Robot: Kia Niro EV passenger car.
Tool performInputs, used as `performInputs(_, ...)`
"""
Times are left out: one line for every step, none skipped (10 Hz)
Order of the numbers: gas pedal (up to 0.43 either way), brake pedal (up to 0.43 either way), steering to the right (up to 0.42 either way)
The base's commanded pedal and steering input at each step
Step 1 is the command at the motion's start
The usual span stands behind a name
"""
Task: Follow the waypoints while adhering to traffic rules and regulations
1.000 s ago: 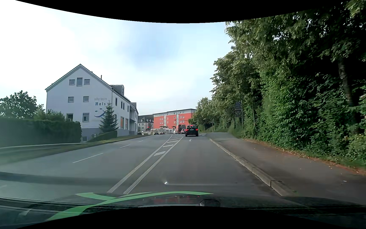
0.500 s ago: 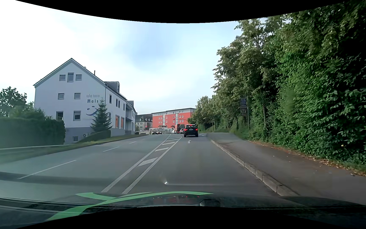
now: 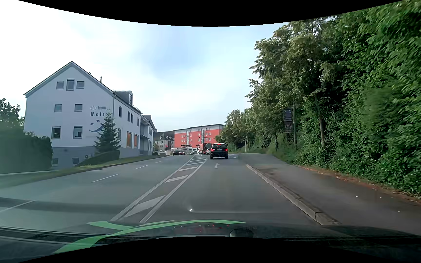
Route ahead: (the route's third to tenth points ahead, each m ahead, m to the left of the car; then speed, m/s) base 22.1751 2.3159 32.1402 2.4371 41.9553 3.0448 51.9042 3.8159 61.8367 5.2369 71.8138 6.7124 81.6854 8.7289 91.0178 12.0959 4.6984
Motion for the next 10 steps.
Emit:
performInputs(0.098,0.000,0.000)
performInputs(0.098,0.000,-0.001)
performInputs(0.098,0.000,-0.002)
performInputs(0.098,0.000,-0.003)
performInputs(0.087,0.000,-0.004)
performInputs(0.087,0.000,-0.004)
performInputs(0.079,0.000,-0.004)
performInputs(0.079,0.000,-0.005)
performInputs(0.067,0.000,-0.006)
performInputs(0.067,0.000,-0.007)
